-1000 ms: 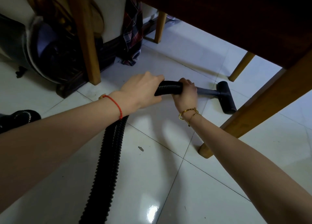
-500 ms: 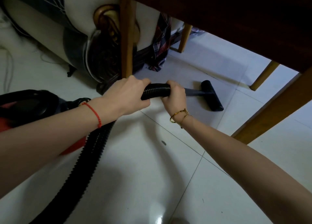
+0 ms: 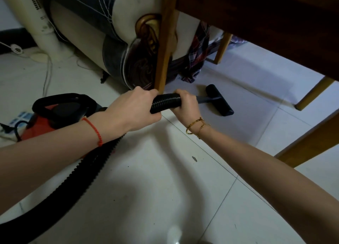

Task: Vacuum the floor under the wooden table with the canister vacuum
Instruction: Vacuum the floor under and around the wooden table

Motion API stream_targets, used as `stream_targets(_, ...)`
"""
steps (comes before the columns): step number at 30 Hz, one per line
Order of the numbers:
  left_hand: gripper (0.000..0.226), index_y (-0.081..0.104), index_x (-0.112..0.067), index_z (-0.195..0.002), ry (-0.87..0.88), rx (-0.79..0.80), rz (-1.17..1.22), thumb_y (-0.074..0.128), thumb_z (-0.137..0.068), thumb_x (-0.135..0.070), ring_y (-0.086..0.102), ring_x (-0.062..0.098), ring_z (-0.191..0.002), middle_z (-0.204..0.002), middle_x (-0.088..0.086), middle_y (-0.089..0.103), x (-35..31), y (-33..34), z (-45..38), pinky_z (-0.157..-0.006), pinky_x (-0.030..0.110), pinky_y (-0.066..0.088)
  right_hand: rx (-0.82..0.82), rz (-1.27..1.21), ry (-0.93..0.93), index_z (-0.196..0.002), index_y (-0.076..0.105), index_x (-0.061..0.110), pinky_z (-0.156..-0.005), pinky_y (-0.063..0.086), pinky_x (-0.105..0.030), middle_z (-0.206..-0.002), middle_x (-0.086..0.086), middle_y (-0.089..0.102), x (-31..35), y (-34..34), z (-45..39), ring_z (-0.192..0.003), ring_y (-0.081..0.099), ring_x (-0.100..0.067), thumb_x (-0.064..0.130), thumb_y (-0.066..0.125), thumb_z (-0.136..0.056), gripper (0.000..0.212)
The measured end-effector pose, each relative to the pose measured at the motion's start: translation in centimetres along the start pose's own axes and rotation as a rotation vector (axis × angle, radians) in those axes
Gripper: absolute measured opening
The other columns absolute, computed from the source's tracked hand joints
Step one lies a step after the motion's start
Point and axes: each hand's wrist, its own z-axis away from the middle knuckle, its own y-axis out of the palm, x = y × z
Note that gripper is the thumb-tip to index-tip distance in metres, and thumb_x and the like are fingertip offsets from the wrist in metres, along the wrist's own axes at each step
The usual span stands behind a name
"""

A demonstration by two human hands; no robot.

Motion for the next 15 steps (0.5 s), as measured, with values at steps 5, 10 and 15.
stream_targets(5,0.037,0.054,-0.018,-0.111,-0.037,0.009,-0.006,0.061,-0.083,-0.04,0.055,0.021,-0.064,-0.076,-0.001,0.052,-0.2,1.0,-0.9,-0.054,0.03,0.042,0.059,-0.005,-0.076,-0.084,0.06,0.006,-0.069,0.05,-0.039,-0.081,-0.008,0.062,-1.5,0.5,-1.4,-0.078,0.058,-0.022,0.014,0.067,-0.077,0.013)
stream_targets(10,0.035,0.055,-0.016,-0.11,-0.048,0.03,0.045,0.062,-0.084,-0.039,0.054,0.022,-0.066,-0.079,0.0,0.052,-0.9,2.5,-3.4,-0.056,0.03,0.043,0.125,0.018,-0.145,-0.082,0.059,0.008,-0.07,0.045,-0.031,-0.08,-0.002,0.058,-4.0,0.0,-3.3,-0.079,0.055,-0.019,0.013,0.069,-0.077,0.012)
stream_targets(15,0.037,0.054,-0.014,-0.114,-0.047,0.039,0.066,0.062,-0.085,-0.035,0.051,0.019,-0.065,-0.08,-0.001,0.05,-2.0,4.6,-7.0,-0.057,0.03,0.041,0.173,0.075,-0.165,-0.082,0.058,0.004,-0.079,0.042,-0.03,-0.079,-0.005,0.057,-7.9,-0.3,-5.7,-0.076,0.051,-0.017,0.012,0.069,-0.077,0.013)
